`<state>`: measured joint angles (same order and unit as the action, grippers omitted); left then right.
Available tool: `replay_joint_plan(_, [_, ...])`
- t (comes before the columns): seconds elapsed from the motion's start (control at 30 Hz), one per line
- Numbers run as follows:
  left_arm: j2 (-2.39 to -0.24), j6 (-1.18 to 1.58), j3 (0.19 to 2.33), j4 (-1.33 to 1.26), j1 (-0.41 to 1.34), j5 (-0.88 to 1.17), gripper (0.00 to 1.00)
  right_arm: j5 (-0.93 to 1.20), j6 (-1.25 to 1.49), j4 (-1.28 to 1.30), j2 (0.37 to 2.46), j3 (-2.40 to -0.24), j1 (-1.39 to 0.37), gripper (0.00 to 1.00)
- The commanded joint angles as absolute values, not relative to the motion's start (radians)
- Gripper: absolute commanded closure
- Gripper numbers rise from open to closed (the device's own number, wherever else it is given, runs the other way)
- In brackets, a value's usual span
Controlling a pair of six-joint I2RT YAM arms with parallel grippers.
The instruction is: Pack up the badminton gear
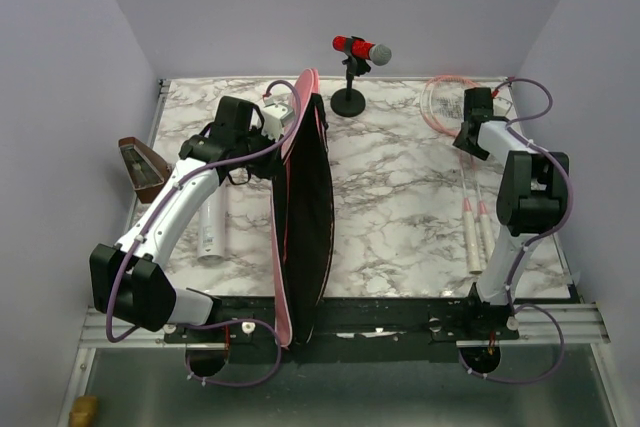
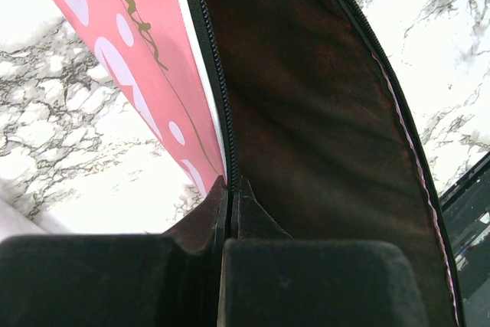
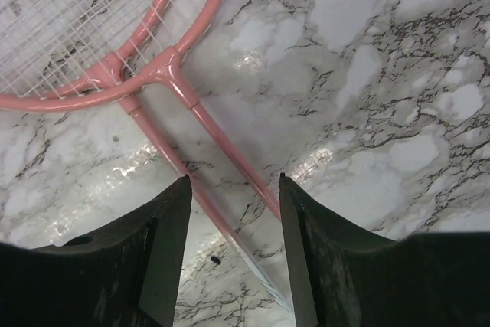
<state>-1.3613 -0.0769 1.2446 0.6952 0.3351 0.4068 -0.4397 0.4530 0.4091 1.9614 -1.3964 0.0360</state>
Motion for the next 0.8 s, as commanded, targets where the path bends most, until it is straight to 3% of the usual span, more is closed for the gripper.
replay_joint_plan(0.0, [-1.351,-0.064,1.235,0.664,0.333,0.459,1.00,-0.477,0.390,0.422,2.003,-1.433,0.055,0.42])
replay_joint_plan(0.3, [-1.361,-0.058,1.242,0.663,0.333,0.460,1.00,-0.427,0.377,0.400,2.036,-1.384,0.072,0.55])
replay_joint_plan(0.43, [-1.356,-0.063,1.247,0.666,0.333,0.451,1.00,-0.417,0.387,0.399,2.063,-1.388,0.072,0.66])
replay_joint_plan(0.63, [-1.350,-0.063,1.246,0.666,0.333,0.448,1.00,-0.431,0.420,0.388,2.048,-1.367,0.074,0.91])
replay_joint_plan(0.77, [-1.350,-0.057,1.244,0.660,0.333,0.446,1.00,-0.433,0.417,0.353,1.984,-1.341,0.071,1.00])
